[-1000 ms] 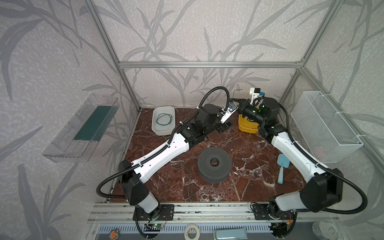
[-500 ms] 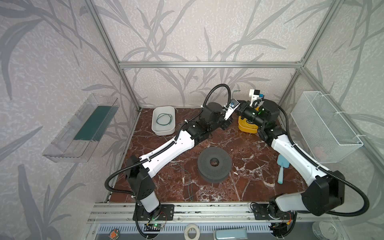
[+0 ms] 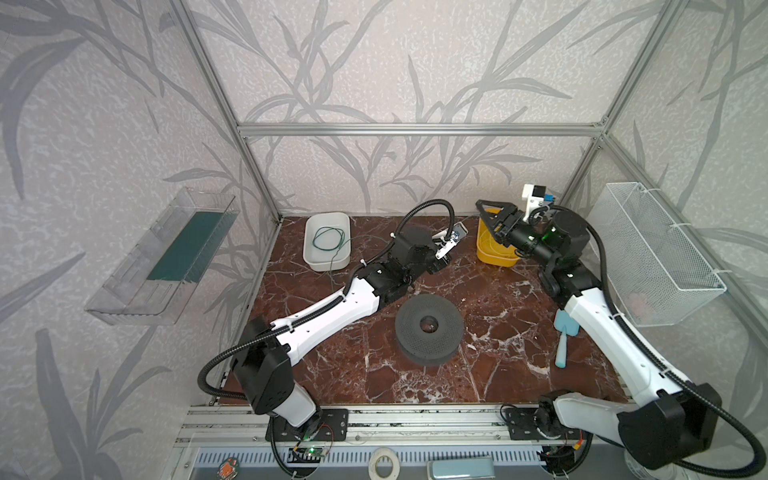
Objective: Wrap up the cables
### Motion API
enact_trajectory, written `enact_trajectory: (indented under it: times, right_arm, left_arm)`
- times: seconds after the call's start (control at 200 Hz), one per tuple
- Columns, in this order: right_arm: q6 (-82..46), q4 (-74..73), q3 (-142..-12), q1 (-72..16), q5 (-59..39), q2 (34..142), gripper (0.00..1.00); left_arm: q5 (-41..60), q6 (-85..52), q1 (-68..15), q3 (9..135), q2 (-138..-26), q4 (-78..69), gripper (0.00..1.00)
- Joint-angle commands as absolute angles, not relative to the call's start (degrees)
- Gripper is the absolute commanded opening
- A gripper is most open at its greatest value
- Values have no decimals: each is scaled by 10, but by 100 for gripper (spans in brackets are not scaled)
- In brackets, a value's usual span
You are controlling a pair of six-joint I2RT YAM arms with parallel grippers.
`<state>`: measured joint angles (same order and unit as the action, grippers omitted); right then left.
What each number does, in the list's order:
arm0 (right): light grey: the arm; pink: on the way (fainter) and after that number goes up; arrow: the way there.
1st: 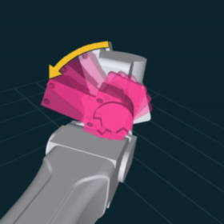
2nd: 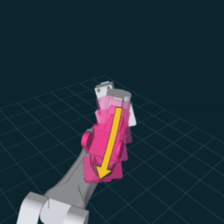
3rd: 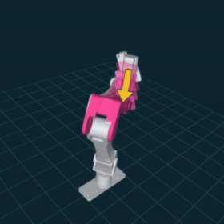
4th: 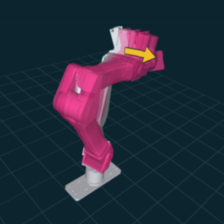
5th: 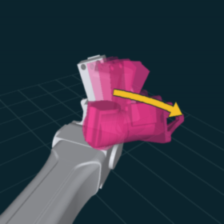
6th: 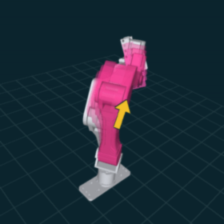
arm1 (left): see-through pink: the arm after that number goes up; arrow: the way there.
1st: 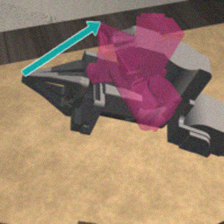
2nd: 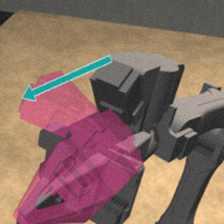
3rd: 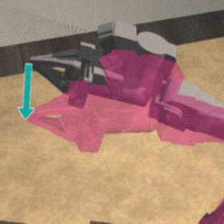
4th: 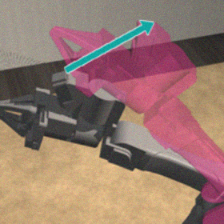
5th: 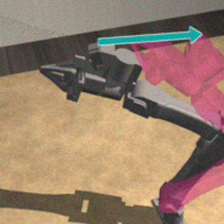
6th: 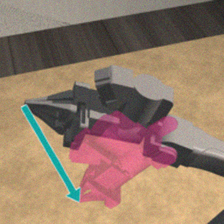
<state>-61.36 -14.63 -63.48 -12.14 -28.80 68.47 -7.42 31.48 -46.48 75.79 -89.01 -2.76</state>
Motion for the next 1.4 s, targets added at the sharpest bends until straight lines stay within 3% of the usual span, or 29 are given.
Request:
enact_trajectory:
  times: [0.0,0.26,0.58,1.089,1.209,1.394]
  right_arm:
    - [-617,-122,-622,-88,-316,660,71]
    - [-647,-98,-583,-55,-339,628,73]
    - [-800,-308,-474,-33,-380,675,80]
    - [-860,-400,-505,-14,-429,796,78]
    - [-867,-407,-525,-14,-436,810,66]
    - [-863,-406,-537,-14,-436,810,22]
  left_arm:
    - [-103,409,-467,728,-850,-75,0]
    - [-172,518,-496,593,-819,-280,0]
    - [-196,651,-525,493,-832,-506,0]
    - [-206,724,-577,444,-834,-578,0]
    - [-205,729,-583,444,-833,-576,0]
    - [-206,732,-587,438,-833,-571,0]
